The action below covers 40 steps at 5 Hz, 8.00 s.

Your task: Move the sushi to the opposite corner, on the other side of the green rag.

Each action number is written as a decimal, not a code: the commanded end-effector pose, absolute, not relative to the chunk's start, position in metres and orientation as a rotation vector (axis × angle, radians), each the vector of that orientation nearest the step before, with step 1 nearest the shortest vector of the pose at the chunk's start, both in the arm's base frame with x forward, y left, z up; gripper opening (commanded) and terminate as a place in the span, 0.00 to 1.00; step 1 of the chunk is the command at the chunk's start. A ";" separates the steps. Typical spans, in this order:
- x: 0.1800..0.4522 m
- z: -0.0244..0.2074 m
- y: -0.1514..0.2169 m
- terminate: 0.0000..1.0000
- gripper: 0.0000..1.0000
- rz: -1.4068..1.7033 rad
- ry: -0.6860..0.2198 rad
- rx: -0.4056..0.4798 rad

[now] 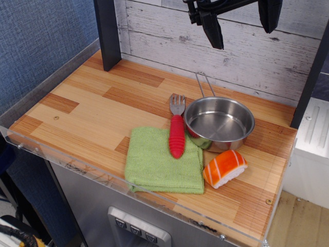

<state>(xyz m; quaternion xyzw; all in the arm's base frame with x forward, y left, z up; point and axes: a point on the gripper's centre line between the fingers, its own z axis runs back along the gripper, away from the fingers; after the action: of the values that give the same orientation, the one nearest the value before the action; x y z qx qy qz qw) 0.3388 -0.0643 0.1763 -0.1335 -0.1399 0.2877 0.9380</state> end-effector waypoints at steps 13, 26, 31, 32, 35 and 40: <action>0.268 0.076 -0.103 0.00 1.00 -0.466 -0.283 -0.073; 0.287 0.140 -0.091 0.00 0.00 -0.319 -0.311 -0.059; 0.291 0.165 0.083 0.00 0.00 0.254 -0.324 -0.028; 0.291 0.147 0.113 0.00 0.00 0.331 -0.268 -0.002; 0.308 0.072 0.144 0.00 0.00 0.391 -0.119 0.014; 0.325 0.031 0.134 0.00 1.00 0.402 -0.148 -0.026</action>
<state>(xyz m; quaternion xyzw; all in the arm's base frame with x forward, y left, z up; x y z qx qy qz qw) 0.3345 0.1319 0.0121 -0.0192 -0.0475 0.2031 0.9778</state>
